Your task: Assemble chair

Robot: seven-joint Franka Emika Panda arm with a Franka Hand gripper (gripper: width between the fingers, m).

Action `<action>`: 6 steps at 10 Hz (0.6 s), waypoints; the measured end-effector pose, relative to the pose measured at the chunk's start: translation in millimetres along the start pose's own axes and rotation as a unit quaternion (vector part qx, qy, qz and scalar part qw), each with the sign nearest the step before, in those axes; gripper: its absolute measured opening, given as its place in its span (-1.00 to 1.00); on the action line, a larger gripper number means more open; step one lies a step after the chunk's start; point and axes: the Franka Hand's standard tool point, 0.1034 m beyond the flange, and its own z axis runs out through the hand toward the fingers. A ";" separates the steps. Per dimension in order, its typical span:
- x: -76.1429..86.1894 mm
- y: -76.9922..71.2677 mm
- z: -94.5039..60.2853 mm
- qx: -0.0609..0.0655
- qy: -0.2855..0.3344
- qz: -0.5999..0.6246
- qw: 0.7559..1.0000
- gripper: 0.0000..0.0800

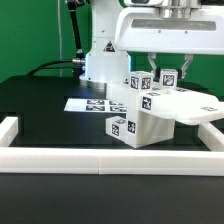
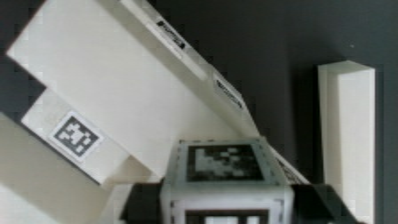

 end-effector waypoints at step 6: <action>-0.3 -1.1 0.0 0.001 0.000 0.198 0.980 -0.28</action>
Offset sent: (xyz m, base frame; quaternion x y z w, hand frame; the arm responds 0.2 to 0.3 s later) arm 0.0000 0.0000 0.0000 0.0000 0.0000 0.1938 0.9810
